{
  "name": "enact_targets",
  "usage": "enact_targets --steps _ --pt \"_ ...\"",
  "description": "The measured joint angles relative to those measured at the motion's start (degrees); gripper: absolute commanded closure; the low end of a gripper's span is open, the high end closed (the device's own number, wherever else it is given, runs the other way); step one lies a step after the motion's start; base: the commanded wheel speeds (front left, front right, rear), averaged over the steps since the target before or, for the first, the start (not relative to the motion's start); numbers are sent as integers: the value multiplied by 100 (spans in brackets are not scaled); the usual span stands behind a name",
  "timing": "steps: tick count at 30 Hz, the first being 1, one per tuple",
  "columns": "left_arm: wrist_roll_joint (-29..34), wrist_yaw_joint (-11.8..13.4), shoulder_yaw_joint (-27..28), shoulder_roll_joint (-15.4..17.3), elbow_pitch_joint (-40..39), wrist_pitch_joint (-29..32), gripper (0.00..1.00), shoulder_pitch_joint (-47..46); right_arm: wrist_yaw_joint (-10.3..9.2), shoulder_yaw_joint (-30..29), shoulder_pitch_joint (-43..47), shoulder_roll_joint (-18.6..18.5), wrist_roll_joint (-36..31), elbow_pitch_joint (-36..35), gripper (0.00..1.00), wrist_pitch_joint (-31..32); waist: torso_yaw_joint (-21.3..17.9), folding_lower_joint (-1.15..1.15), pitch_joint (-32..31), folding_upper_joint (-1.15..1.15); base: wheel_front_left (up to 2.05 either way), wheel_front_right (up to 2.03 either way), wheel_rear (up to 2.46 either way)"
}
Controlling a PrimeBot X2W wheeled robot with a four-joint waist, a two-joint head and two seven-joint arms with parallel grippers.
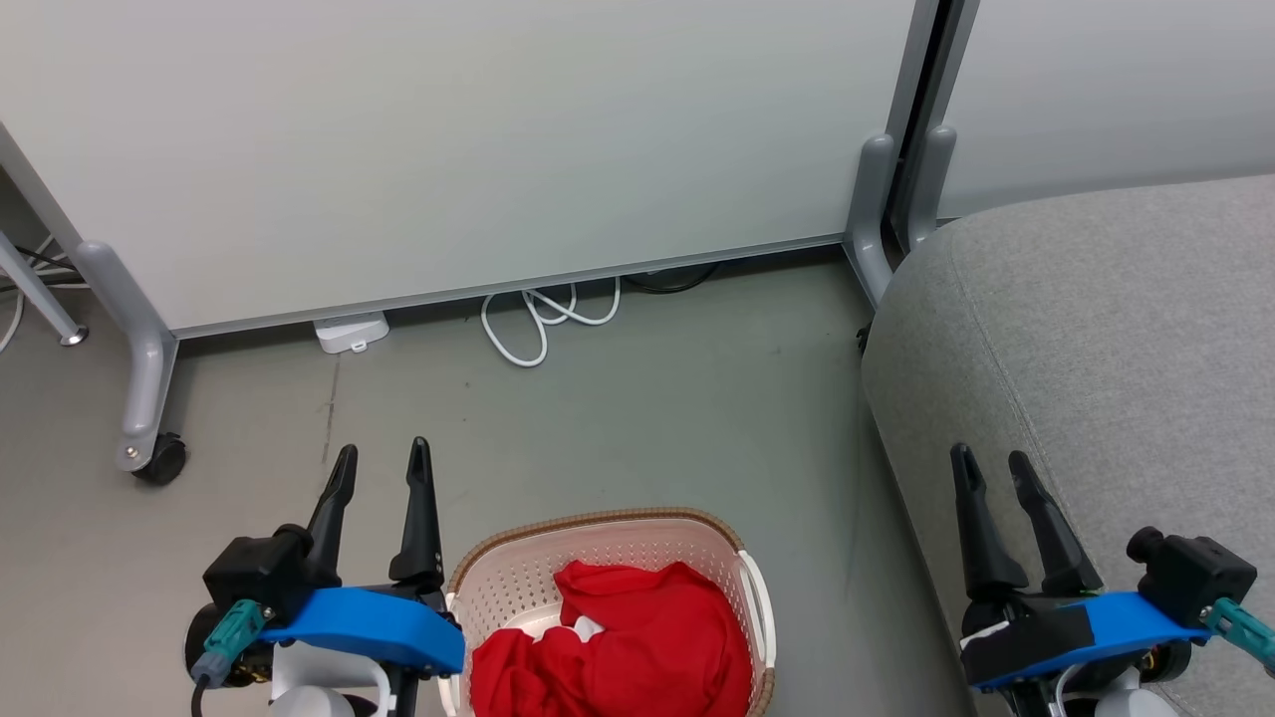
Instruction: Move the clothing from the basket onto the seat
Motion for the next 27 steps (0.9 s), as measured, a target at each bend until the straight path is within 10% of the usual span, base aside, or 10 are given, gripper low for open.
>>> enact_targets --steps 27 --pt "1227 -11 -97 -1 46 -332 0 -27 1 153 -1 -5 -1287 -74 0 -322 60 0 -11 0 0 0 0"
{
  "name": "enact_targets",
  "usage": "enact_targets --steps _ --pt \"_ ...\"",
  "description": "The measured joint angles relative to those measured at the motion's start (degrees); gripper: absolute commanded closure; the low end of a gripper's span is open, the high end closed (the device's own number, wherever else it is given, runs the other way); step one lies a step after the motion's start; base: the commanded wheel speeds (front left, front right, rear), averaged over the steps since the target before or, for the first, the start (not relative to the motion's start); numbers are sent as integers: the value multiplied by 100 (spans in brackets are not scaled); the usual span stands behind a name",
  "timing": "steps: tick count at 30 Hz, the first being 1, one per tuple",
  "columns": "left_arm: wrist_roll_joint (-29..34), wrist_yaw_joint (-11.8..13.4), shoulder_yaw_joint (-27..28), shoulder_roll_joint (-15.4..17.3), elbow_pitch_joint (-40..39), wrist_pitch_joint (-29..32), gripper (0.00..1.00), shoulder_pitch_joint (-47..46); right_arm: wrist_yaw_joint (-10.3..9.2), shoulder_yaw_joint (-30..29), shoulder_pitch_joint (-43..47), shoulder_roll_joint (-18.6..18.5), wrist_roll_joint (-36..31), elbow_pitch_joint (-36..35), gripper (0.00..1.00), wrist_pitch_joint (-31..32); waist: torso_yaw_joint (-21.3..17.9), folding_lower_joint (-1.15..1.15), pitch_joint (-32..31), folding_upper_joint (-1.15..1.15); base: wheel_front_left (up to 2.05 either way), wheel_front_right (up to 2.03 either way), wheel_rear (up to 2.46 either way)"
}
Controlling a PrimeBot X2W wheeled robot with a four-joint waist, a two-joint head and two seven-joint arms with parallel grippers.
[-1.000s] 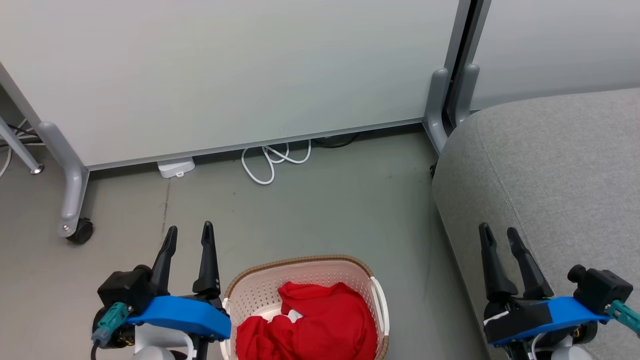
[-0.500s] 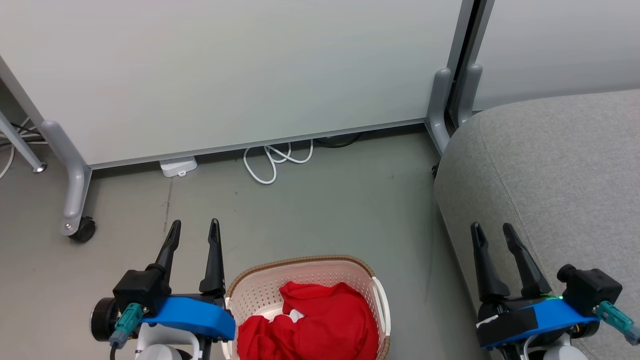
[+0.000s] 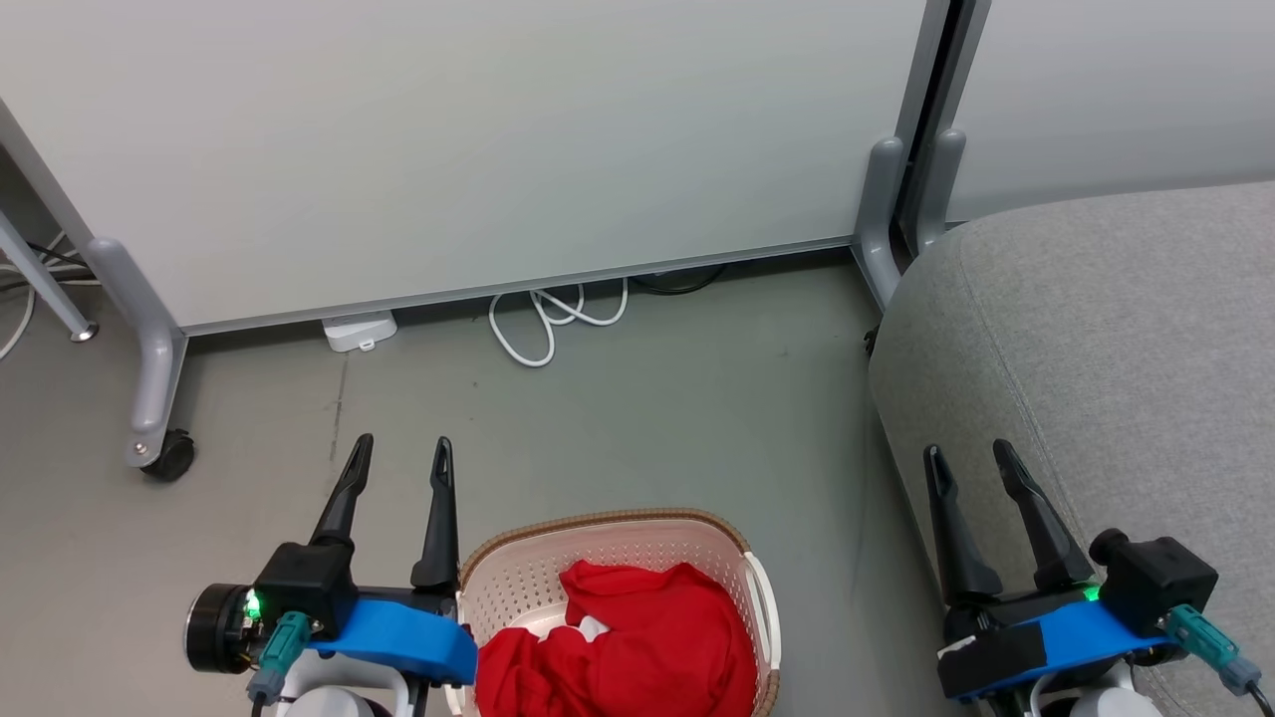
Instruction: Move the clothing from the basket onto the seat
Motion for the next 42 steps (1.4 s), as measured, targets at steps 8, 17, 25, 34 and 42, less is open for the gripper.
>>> enact_targets --steps 8,17,25,34,42 --pt "207 -130 59 -66 118 -77 0 7 1 49 0 -1 -310 10 0 -92 -4 0 -1 0 0 0 0" --pt "493 -288 134 -145 247 -177 0 22 7 73 2 -3 -592 65 0 -185 4 0 -1 0 0 0 0" --pt "635 -355 203 -187 319 -201 0 21 7 83 2 -4 -665 125 0 -215 18 0 1 0 0 0 0" --pt "660 -402 258 -210 339 -201 0 26 7 86 2 -4 -638 179 0 -215 19 0 -14 0 0 0 0" --pt "694 -444 269 -225 370 -201 0 26 7 86 2 -4 -611 182 0 -215 29 0 32 0 0 0 0"
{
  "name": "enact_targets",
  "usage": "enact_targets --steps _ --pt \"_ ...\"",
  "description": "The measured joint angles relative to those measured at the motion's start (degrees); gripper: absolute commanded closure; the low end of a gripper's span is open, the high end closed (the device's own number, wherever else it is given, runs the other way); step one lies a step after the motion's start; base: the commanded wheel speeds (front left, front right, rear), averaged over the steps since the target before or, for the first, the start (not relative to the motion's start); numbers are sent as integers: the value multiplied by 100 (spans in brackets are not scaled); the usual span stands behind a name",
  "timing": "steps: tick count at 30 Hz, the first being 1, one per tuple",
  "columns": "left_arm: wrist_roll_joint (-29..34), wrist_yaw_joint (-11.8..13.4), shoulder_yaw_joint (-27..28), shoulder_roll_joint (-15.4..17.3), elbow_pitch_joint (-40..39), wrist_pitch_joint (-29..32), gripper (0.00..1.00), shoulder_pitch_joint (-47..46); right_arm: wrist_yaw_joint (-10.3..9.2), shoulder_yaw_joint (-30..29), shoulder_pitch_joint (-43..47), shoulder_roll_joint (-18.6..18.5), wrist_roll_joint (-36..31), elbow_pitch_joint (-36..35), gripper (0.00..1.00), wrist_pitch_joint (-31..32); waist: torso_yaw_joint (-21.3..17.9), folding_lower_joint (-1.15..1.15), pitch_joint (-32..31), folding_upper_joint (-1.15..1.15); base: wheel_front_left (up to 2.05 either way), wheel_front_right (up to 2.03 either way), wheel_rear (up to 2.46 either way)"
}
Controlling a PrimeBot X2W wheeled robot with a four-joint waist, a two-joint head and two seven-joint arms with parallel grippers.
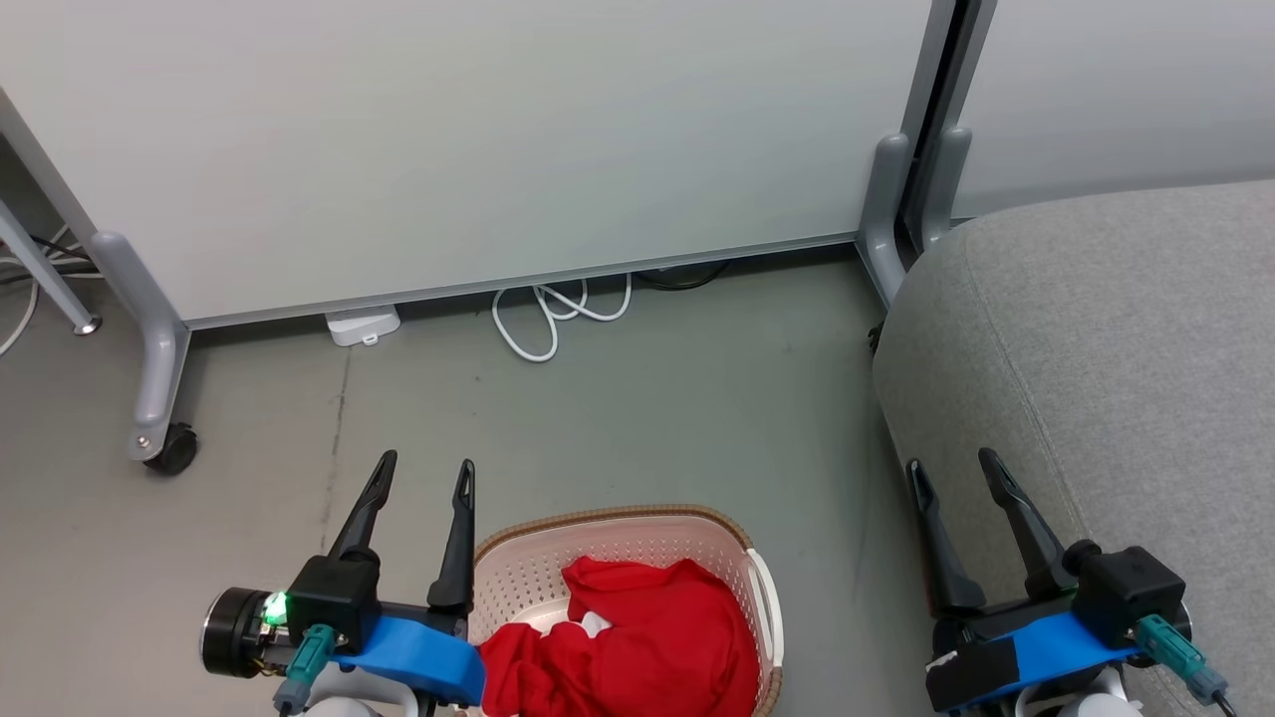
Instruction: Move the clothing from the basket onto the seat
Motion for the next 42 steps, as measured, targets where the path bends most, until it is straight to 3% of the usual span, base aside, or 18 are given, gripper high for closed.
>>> enact_targets --steps 8,17,32,42 --pt "122 -80 -255 49 319 -1 0 -374 0 40 -130 -1 -26 -94 0 0 -31 0 205 0 0 0 0" --pt "142 -131 -850 385 1079 -1 0 -1297 1 81 -656 -3 -47 -428 0 -2 -259 1 820 0 0 0 0" --pt "-380 -134 -3041 1233 2688 -1 0 -3211 1 126 -1678 -9 119 -907 0 -11 -915 1 2514 0 0 0 0" --pt "-825 -134 -4708 1470 3832 2 0 -4173 1 200 -2227 -10 205 -1184 0 -11 -1243 2 3626 0 0 0 0"
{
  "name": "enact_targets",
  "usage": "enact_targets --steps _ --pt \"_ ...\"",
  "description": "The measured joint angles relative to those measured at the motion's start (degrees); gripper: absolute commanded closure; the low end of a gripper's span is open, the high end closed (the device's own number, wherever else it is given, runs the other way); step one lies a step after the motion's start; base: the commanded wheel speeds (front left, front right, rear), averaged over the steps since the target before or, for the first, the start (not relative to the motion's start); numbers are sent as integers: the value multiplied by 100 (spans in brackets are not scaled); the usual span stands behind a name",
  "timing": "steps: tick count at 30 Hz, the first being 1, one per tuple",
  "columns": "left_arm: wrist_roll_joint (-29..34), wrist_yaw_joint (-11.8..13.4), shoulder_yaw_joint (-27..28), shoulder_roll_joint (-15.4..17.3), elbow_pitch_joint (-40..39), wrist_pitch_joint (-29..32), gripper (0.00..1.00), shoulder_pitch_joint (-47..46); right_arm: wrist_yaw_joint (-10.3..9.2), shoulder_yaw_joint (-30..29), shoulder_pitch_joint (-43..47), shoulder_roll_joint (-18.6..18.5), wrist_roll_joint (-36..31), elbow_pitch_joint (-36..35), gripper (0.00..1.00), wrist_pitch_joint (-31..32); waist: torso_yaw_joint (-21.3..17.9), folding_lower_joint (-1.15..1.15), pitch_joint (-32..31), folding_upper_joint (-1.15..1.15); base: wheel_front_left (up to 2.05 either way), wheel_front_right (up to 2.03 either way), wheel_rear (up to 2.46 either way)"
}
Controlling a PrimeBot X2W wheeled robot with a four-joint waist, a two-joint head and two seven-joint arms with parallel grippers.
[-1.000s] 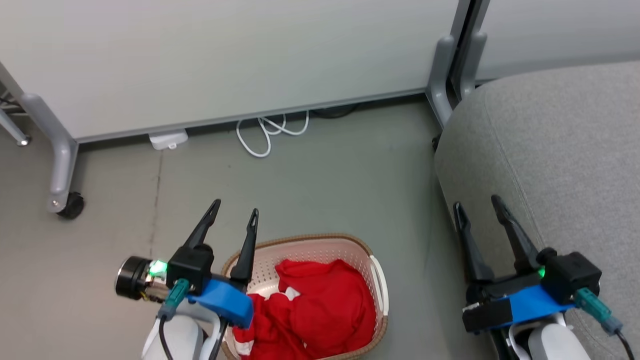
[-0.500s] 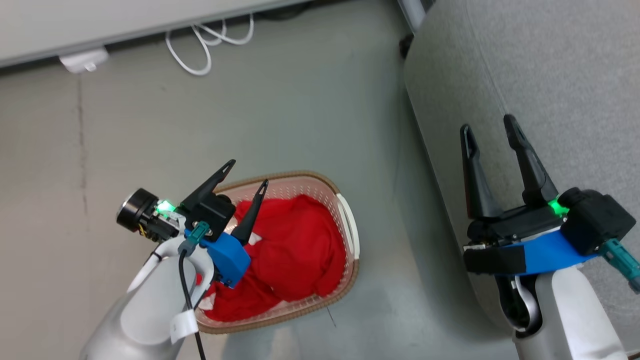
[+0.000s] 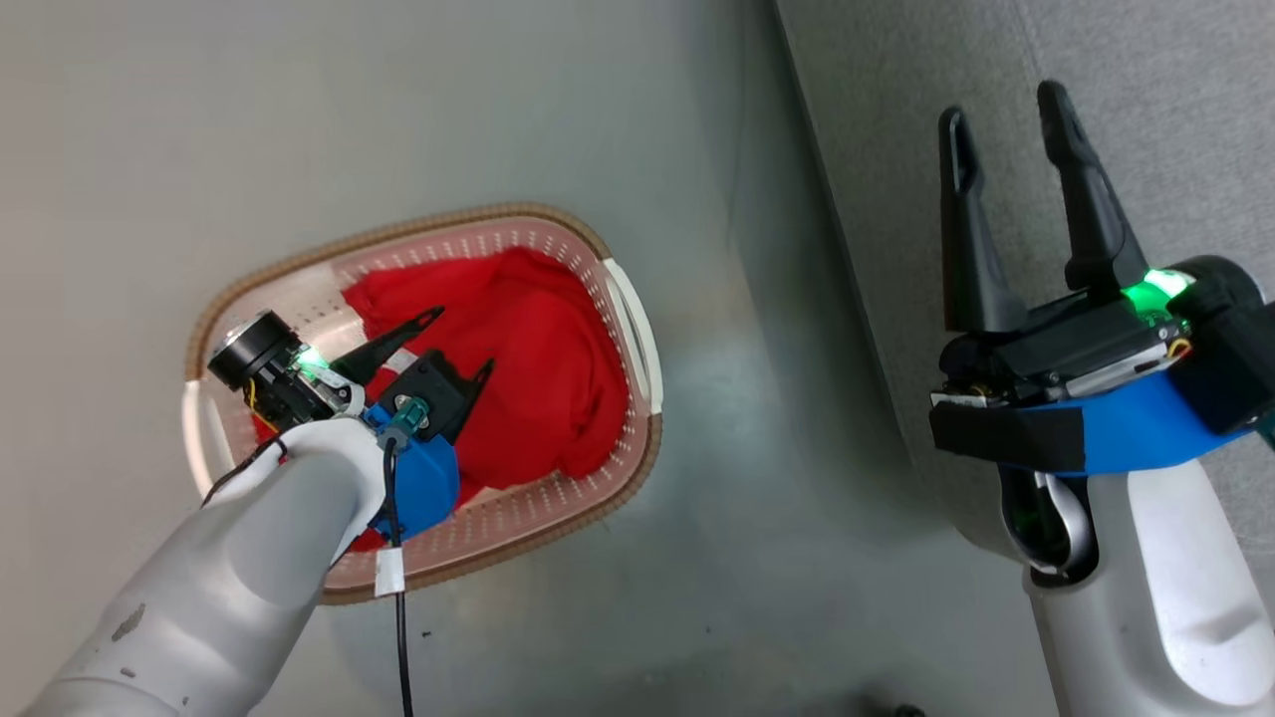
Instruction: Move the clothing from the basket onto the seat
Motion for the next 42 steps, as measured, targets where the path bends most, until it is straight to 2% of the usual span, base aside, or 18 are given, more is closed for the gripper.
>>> enact_targets --steps 6,12,22,28,29,30,31,36,42 --pt "-447 0 -899 -8 570 152 0 -451 0 62 -236 0 8 -137 0 0 -137 0 555 0 0 0 0" --pt "-888 -1 -1619 108 791 371 0 -784 0 137 -307 0 20 -266 0 0 -265 0 998 0 0 0 0" --pt "-1135 0 -1840 348 771 884 0 -1082 0 151 -381 -1 114 -520 0 0 -481 -1 1632 0 0 0 0" --pt "-933 0 -1845 353 675 1187 0 -1063 0 151 -380 0 146 -598 0 0 -565 -1 1859 0 0 0 0" --pt "-892 0 -1844 350 675 1269 51 -1054 0 151 -380 -1 155 -601 0 0 -572 -1 1877 0 0 0 0" --pt "-876 0 -1845 352 670 1312 84 -1043 0 147 -380 -1 159 -602 0 0 -577 -1 1890 0 0 0 0" --pt "-866 0 -1845 352 657 1328 100 -1037 0 149 -381 -1 163 -603 0 0 -580 -1 1900 0 0 0 0" --pt "-746 0 -1847 363 579 1483 100 -933 0 169 -387 -1 216 -605 0 0 -605 -1 1886 0 0 0 0" --pt "-737 -1 -1847 356 519 1333 100 -932 0 147 -399 -1 216 -570 0 0 -569 -2 1761 0 0 0 0"
